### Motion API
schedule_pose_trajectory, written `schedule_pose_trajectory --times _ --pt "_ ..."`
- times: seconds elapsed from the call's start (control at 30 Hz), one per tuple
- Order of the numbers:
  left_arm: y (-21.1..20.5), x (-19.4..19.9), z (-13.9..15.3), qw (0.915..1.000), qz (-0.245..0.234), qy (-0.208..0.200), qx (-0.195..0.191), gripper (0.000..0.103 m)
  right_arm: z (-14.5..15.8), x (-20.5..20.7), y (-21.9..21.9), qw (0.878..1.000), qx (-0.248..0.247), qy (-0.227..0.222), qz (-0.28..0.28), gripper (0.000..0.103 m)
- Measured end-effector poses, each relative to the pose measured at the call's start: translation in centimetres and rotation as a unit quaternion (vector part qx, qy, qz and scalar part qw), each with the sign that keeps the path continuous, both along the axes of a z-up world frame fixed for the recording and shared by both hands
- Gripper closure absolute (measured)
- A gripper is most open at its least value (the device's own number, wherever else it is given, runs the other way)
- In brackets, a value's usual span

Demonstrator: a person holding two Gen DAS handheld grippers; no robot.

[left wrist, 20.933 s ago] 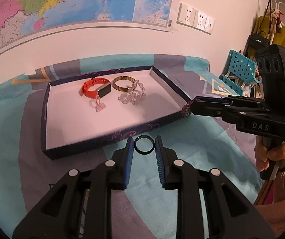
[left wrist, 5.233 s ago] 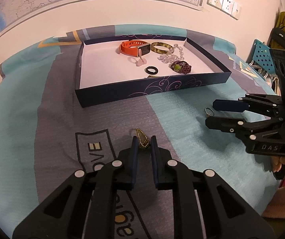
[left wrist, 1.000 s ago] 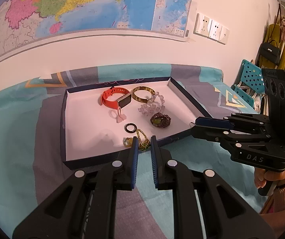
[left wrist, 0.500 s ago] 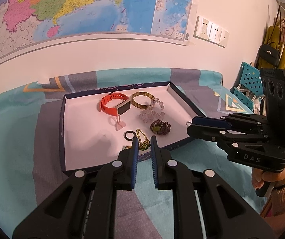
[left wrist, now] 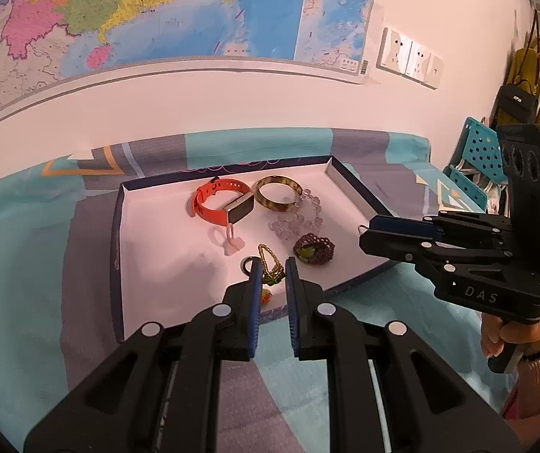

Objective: Organize jewelry
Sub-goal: 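Carry the gold pendant with the left gripper while the right gripper carries the silver ring over the box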

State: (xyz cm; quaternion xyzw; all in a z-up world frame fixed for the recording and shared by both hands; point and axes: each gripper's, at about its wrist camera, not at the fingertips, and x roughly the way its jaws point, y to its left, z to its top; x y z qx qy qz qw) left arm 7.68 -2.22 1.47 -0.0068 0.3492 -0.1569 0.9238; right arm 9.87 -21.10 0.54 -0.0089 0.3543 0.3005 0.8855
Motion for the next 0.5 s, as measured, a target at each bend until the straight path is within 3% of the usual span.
schedule_pose_trajectory --times 0.5 --pt "0.1 3.8 -2.0 0.9991 0.009 0.036 -0.021 0.090 -0.9 3.5 1.4 1.000 -0.025 0.012 -0.005 0.083"
